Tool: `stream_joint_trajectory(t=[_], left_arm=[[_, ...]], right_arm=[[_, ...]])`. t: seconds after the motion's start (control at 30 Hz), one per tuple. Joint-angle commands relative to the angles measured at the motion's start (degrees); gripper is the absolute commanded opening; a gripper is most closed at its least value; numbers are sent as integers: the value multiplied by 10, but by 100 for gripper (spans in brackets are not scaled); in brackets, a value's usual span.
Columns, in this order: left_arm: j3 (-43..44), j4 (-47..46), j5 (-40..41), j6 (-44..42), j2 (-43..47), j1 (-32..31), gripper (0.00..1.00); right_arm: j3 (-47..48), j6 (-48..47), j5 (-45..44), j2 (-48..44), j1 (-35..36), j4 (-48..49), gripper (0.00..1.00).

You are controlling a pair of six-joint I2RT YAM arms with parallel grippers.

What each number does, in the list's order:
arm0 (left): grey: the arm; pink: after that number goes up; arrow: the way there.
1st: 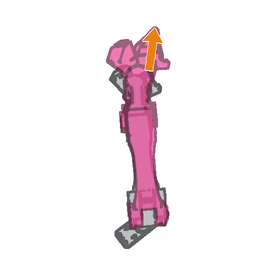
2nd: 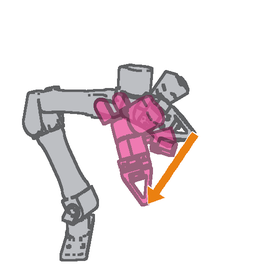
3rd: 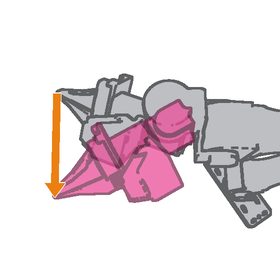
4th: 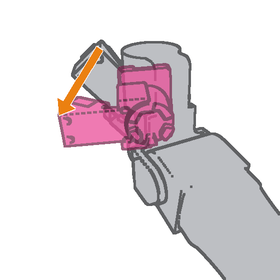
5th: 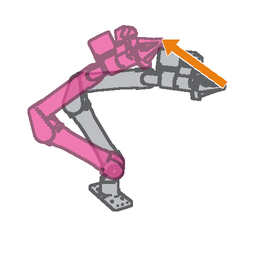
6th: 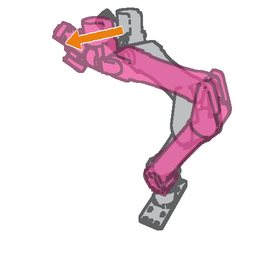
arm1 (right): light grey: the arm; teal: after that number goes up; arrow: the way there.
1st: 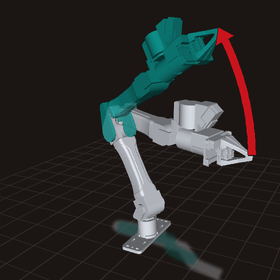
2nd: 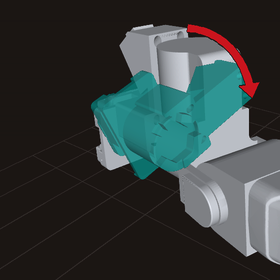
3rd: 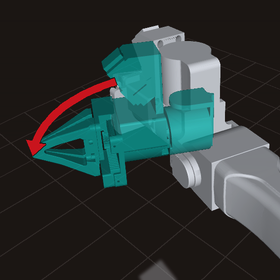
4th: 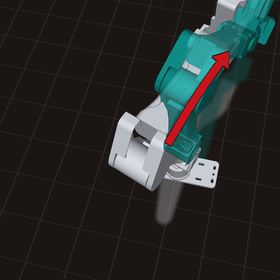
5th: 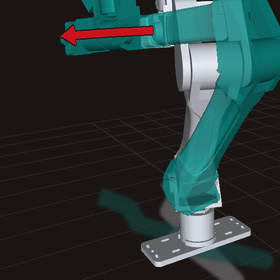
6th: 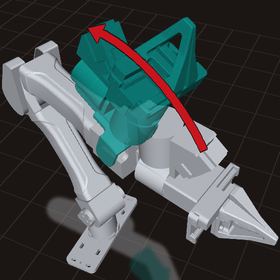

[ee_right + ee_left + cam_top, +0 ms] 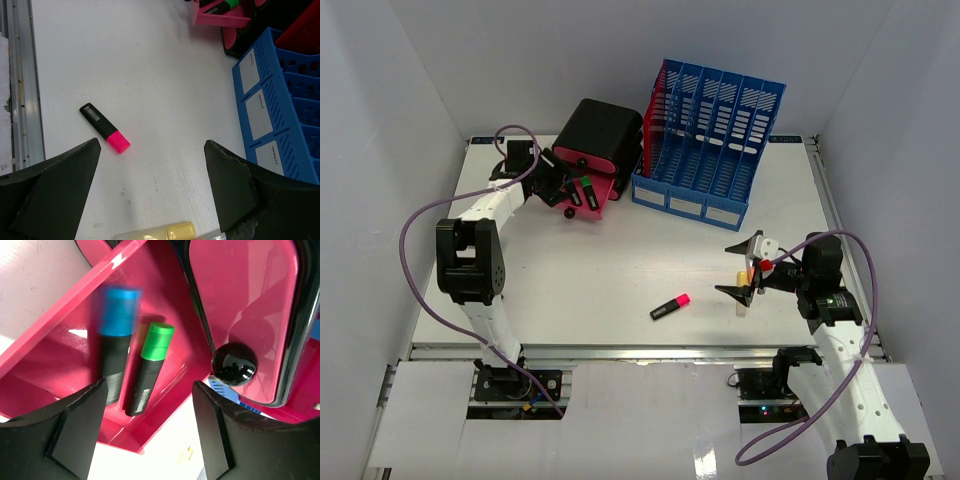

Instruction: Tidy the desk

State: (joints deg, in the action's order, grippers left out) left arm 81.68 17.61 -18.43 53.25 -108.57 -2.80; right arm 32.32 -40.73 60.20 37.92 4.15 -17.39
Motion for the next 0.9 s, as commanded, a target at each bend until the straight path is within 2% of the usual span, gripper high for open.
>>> stream_joint_trajectory(t=[0.0,0.27,0.43,0.5,0.67,0.77,0.87], left_arm=[[27,21,-18,-20,14,2,84],[71,41,-40,-48,51,3,85],[89,52,-53,-91,100,6,85],[81,46,-83,-112,126,6,85],[-8,18,-213,-193,194,-1,85],[-76,19,-248,-236,241,-15,85],[-127,31,-247,-270,271,-54,85]], right_arm=[[-4,7,18,-1,-5,14,91],[-5,1,25,1,-8,11,91],[8,-79,56,20,-9,-58,92],[17,-128,76,33,-8,-115,92],[27,-227,104,44,-8,-182,92],[23,-235,104,43,-7,-184,92],[21,-239,98,44,-7,-184,92]])
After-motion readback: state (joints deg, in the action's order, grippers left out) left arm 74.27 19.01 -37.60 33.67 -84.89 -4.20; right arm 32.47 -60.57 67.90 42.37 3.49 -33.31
